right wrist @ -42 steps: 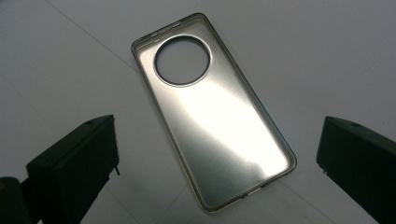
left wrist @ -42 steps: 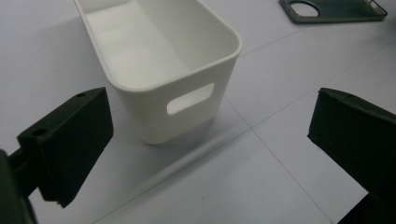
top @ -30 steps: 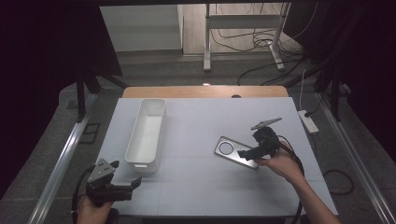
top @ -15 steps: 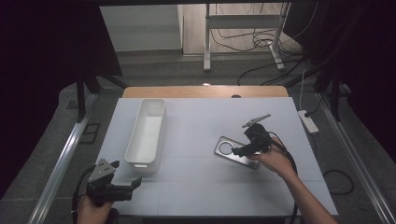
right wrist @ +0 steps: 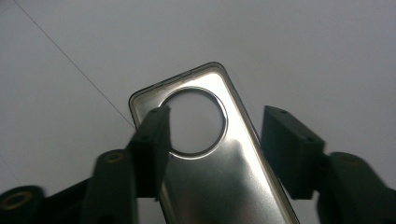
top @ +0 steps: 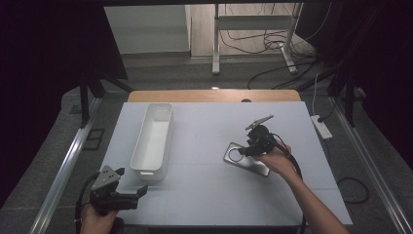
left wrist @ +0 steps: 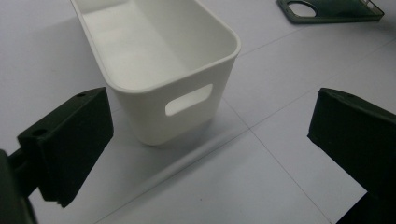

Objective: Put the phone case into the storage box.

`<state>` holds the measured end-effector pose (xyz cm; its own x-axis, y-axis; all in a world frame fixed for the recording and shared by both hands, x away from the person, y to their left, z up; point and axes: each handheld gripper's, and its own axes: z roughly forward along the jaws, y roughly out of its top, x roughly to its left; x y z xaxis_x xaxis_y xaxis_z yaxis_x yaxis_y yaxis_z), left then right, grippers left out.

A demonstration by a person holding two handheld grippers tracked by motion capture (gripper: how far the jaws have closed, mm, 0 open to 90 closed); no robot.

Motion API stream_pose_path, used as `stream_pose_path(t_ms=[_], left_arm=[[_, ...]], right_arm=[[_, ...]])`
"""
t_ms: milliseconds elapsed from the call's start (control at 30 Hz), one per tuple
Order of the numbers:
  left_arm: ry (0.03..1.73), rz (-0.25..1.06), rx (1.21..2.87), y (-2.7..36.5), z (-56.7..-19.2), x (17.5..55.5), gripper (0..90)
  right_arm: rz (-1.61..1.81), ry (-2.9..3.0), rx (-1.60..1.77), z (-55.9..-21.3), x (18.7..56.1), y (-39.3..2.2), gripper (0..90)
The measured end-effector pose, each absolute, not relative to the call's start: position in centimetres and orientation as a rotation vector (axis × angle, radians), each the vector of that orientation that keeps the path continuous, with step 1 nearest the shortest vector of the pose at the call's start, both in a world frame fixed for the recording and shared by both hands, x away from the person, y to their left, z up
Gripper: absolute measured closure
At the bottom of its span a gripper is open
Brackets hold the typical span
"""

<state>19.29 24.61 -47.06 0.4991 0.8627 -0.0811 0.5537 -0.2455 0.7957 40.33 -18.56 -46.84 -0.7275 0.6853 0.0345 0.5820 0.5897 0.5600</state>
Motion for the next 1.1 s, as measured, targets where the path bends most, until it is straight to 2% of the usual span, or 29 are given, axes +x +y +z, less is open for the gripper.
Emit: stream_pose_path(t_ms=[67,100,133,167,300,400,1100], left_arm=[[1.168,0.48,1.932,24.6,-47.1,19.3,0.9],[1.168,0.48,1.932,24.6,-47.1,19.3,0.9],[1.169,0.481,1.93,24.6,-47.1,19.3,0.9],[1.169,0.481,1.93,24.6,-47.1,19.3,0.8],[1.173,0.483,1.927,24.7,-47.1,19.3,0.8],[1.174,0.483,1.927,24.7,-47.1,19.3,0.8],[1.18,0.485,1.934,24.6,-47.1,19.4,0.8]], right_arm=[[0.829,2.639,1.06,-46.9,40.5,-18.4,57.7],[0.829,2.639,1.06,-46.9,40.5,-18.4,57.7],[0.827,2.648,1.058,-47.0,40.8,-18.2,65.0],[0.827,2.648,1.058,-47.0,40.8,-18.2,65.0],[0.794,2.703,1.032,-47.6,41.6,-17.8,80.9],[0.766,2.715,0.999,-48.1,41.9,-17.5,89.6],[0.723,2.705,1.055,-50.1,43.7,-17.4,89.7]])
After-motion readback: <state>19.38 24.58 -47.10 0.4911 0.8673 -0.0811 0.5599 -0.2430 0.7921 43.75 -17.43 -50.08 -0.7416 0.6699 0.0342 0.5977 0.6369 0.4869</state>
